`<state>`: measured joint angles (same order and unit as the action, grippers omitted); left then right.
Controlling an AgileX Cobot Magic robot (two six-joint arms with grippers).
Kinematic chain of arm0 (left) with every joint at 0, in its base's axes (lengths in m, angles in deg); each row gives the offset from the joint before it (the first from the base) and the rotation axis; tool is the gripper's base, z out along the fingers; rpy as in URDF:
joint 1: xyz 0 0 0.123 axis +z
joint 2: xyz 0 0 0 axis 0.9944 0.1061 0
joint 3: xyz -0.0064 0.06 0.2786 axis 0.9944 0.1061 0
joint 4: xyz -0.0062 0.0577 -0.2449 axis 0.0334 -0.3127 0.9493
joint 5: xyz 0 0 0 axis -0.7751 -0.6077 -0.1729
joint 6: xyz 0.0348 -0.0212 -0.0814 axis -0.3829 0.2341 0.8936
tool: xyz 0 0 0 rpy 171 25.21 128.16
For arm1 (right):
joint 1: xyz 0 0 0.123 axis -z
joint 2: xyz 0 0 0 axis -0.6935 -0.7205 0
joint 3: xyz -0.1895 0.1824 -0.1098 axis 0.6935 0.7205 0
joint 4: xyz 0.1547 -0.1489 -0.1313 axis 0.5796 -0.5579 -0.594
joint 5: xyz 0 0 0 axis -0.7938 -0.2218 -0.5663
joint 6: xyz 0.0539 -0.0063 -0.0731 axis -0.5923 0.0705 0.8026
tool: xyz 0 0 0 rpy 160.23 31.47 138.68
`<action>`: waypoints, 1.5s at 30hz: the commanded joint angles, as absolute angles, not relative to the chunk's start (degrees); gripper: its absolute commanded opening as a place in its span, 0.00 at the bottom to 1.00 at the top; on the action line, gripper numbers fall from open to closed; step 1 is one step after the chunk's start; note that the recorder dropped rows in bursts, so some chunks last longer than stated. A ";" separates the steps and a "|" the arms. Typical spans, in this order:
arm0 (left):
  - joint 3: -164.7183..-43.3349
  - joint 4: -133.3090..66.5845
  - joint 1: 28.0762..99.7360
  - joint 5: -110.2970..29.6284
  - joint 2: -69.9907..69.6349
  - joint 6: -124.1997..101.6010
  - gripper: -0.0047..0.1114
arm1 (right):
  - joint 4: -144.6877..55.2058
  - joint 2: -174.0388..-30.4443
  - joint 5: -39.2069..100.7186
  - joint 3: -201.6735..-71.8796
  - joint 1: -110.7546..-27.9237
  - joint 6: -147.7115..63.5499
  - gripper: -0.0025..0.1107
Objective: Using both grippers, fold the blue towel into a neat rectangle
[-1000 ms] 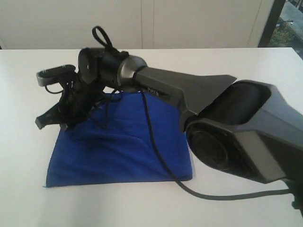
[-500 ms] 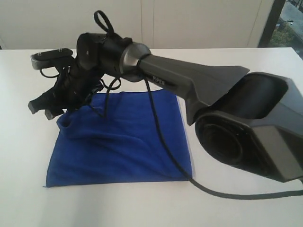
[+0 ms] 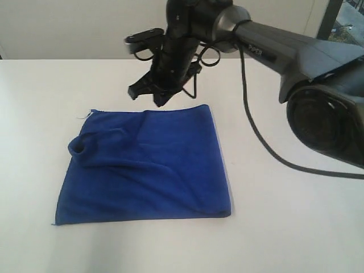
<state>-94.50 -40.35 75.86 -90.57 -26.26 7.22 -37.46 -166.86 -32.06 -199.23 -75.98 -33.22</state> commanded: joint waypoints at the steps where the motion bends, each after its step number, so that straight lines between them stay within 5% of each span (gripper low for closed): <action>1: -93.99 -40.07 75.80 -90.96 -26.65 7.52 0.04 | -40.70 -167.88 -32.81 -199.08 -72.58 -32.52 0.02; 34: -93.99 -40.19 75.80 -90.95 -26.65 7.52 0.04 | -51.38 -176.28 -39.21 -198.95 -63.96 -39.84 0.02; 45: -93.99 -40.19 75.80 -90.95 -26.65 7.52 0.04 | -52.48 -170.99 -39.21 -185.09 -63.87 -40.02 0.02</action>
